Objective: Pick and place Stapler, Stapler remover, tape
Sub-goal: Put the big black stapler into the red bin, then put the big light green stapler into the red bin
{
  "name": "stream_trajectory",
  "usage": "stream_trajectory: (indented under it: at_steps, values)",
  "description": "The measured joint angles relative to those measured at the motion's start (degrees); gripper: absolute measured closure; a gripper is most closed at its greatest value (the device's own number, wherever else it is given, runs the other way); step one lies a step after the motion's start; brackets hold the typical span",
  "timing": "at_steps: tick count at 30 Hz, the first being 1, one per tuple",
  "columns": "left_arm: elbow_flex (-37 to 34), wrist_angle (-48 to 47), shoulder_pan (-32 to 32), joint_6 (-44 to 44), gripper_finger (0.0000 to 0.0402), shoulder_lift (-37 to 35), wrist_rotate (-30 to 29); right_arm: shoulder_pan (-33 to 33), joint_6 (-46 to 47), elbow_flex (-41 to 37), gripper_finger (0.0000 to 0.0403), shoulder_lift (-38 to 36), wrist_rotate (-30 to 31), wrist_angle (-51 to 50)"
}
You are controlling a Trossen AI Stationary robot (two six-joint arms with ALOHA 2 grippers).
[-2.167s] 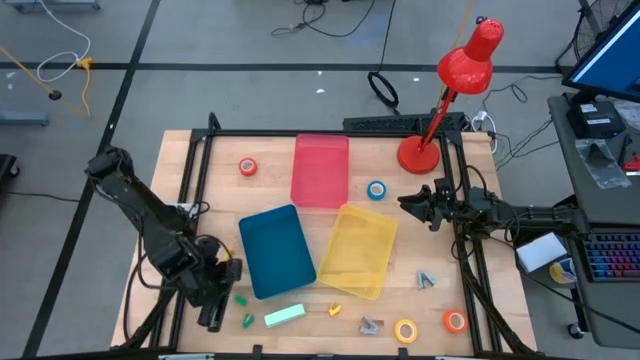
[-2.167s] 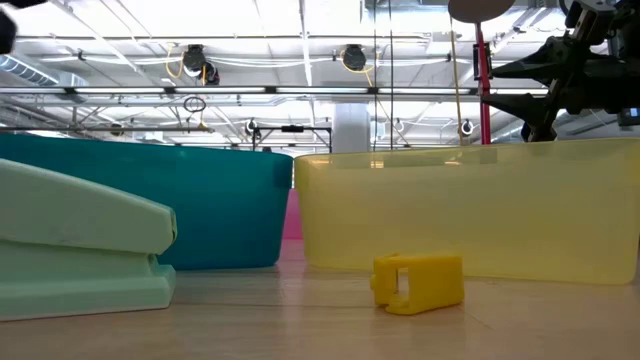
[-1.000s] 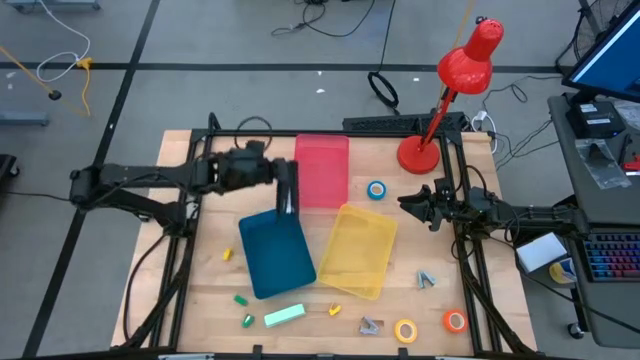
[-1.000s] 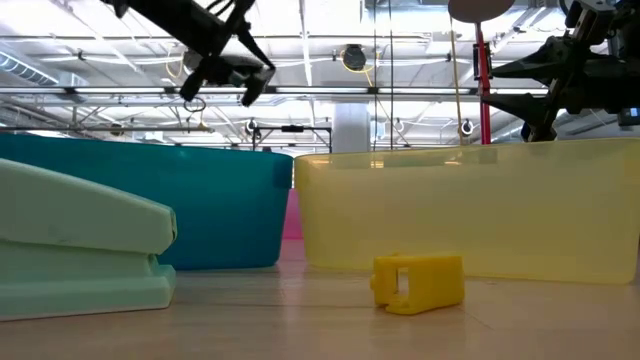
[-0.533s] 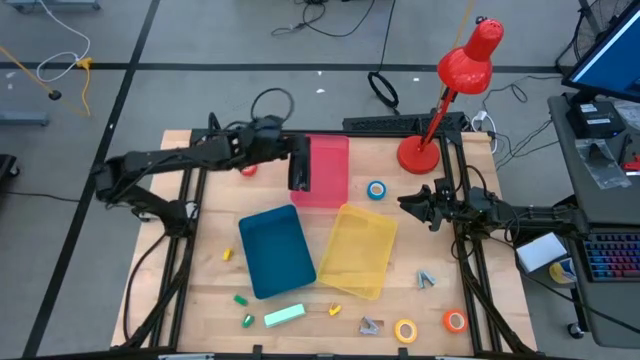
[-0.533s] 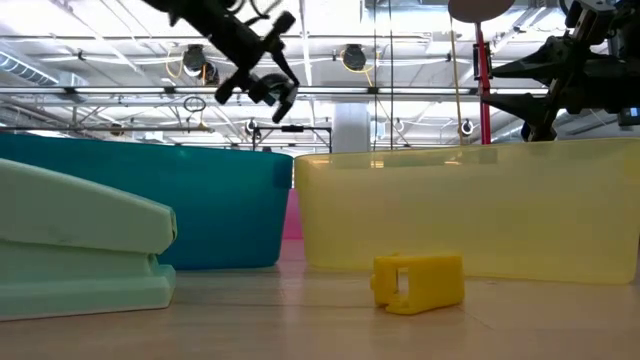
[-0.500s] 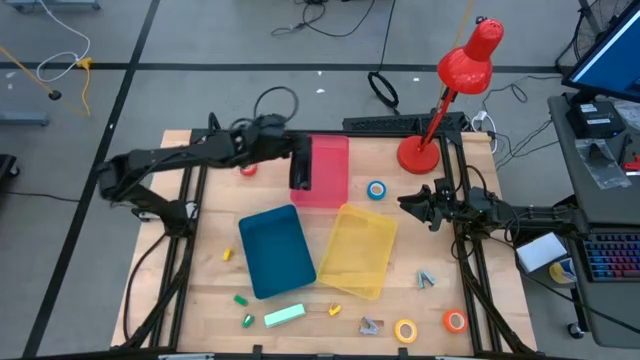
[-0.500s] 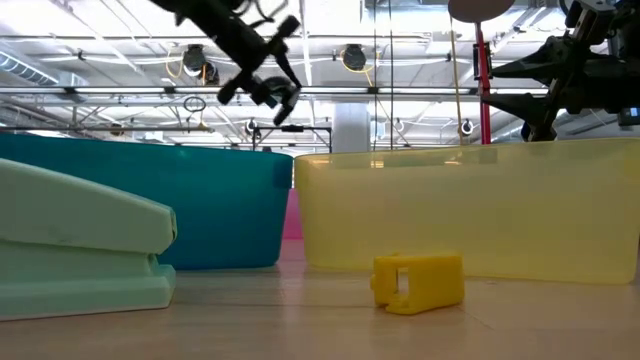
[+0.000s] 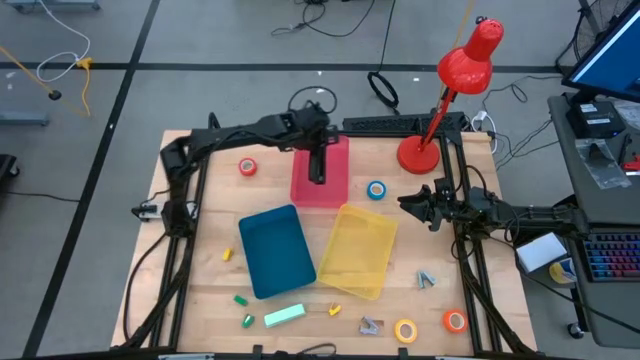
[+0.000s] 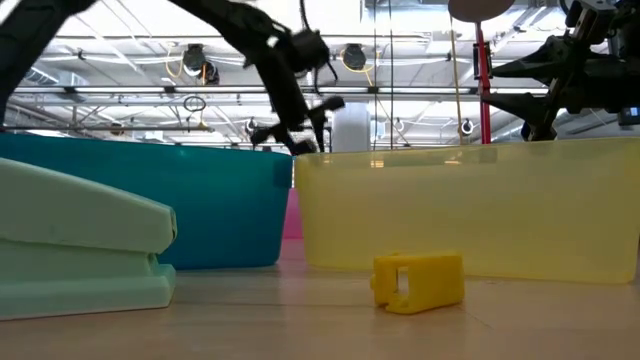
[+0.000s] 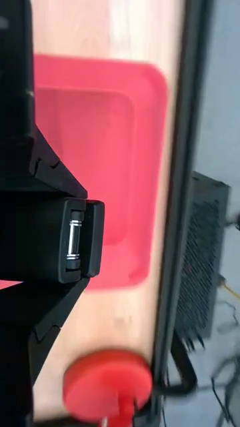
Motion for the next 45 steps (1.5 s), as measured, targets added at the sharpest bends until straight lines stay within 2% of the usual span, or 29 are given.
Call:
stream_trajectory:
  at_steps: [7,19,26,33,45]
  values:
    - [0.30,-0.31,1.99,-4.07,0.0242,6.06,5.01,0.01,0.00,-0.02,0.0245,0.00,0.01,-0.01]
    - [0.30,-0.57,2.43,-2.93,0.0242,6.57,4.55,0.00,0.00,-0.02,0.0245,0.00,0.02,-0.02]
    - [0.30,-4.37,2.94,-2.11,0.0242,7.44,3.70,0.01,0.00,-0.02,0.0245,0.00,0.01,-0.02]
    - [0.28,-5.85,3.24,-1.25,0.0209,7.60,3.45,0.02,0.00,-0.02,0.0245,0.00,0.02,-0.02]
    - [0.28,-5.77,3.53,2.29,0.0201,7.58,4.14,0.02,-0.01,-0.01,0.0245,0.00,0.02,-0.02]
